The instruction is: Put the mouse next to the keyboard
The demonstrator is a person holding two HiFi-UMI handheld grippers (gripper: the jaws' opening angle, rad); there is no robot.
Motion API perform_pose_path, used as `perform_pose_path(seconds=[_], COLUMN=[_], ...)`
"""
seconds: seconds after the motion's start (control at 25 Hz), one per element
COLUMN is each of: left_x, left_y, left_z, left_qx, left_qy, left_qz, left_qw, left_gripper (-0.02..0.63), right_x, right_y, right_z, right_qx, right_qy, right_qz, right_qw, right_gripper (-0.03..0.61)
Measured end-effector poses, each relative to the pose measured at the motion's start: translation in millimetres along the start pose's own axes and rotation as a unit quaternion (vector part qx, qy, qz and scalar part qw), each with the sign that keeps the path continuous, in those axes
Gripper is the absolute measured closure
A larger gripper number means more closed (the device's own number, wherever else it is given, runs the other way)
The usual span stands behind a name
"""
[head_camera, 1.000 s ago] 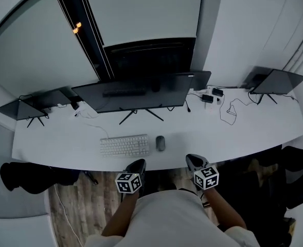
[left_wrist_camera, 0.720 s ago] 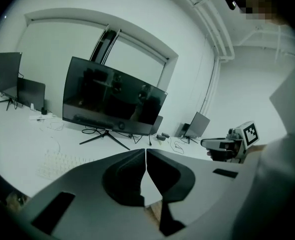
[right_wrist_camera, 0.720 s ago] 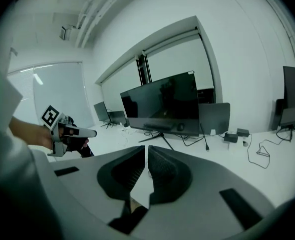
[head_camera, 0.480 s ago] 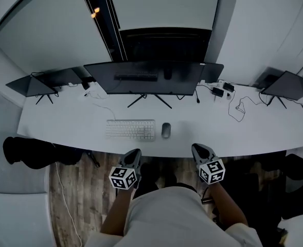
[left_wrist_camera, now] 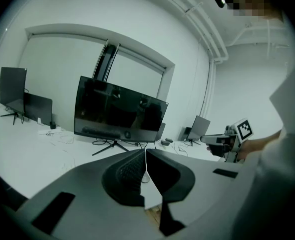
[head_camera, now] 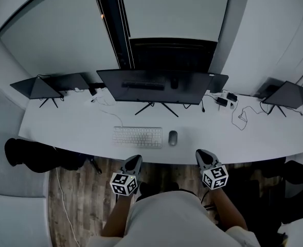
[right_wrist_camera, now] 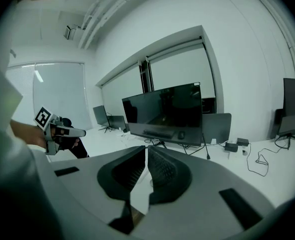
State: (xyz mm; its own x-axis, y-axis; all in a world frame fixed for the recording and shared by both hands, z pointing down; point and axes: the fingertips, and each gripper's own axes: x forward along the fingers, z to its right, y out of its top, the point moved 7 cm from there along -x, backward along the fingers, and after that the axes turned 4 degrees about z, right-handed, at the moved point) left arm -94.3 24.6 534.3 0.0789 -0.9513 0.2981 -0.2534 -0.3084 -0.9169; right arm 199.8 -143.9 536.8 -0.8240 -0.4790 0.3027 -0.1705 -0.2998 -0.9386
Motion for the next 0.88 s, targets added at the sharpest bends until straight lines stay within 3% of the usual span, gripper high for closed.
perform_pose_path(seconds=[0.88], left_x=[-5.4], left_y=[6.6], left_z=[-36.1], left_qx=[-0.015], left_qy=[-0.025], left_qz=[0.007], left_qw=[0.9995], left_gripper=[0.592], right_x=[17.7], right_y=[10.9], right_z=[-27.2], right_qx=[-0.003], right_qy=[-0.021], right_qz=[0.013], right_qw=[1.0], right_gripper=[0.54])
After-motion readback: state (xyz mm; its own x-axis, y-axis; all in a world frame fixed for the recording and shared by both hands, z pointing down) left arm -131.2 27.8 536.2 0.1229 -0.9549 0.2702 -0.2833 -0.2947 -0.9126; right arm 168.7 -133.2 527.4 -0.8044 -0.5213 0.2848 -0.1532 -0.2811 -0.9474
